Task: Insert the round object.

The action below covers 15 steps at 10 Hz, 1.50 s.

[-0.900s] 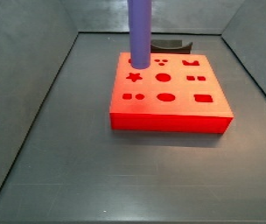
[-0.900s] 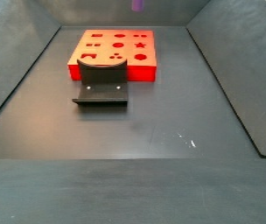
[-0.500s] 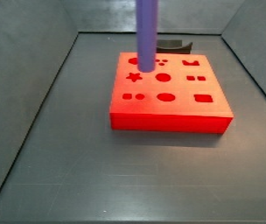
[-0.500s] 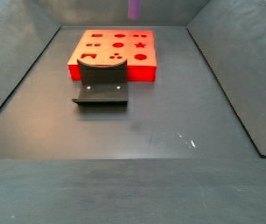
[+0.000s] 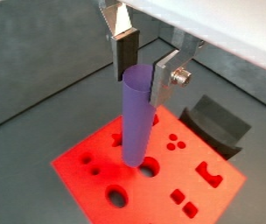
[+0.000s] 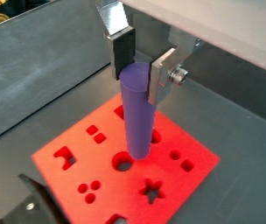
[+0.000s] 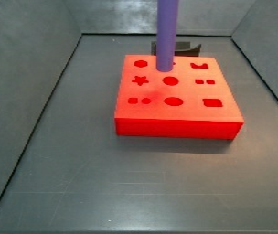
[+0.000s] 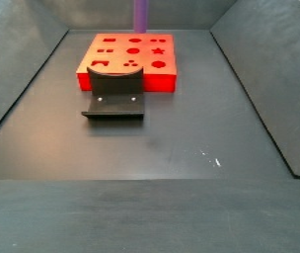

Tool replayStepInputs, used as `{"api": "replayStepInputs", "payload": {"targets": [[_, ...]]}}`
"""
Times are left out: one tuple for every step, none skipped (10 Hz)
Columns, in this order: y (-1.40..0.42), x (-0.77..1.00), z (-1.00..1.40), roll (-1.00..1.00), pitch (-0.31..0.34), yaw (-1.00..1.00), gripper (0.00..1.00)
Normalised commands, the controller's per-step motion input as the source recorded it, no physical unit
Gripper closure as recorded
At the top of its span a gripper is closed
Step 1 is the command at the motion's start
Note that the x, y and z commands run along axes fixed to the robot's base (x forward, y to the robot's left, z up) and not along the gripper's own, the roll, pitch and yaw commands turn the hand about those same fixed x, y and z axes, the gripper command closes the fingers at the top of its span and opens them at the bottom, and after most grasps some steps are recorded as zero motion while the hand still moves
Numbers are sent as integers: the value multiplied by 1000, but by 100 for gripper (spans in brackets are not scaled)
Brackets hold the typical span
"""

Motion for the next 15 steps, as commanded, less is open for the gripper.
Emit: {"api": "replayStepInputs", "payload": {"targets": [[114,380,-211,163,23,80,100],[0,151,-237,146,3,49,100],[86,449,-337,164,0,229,100],[80,500,-377,134,0,223,100],[40,234,-291,116,0,103,100],[17,143,-254,97,0,83,100],[0,9,-220,40,0,0,100],[0,0,-249,50,0,0,100],[0,0,-246,21,0,0,100],[0,29,-277,37,0,0,100],[11,209,-323,43,0,0,100],[54,289,-334,43,0,29,100],[60,420,-366,44,0,74,100],[111,437,-354,63,0,97,100],[11,66,-246,24,0,0,100]]}}
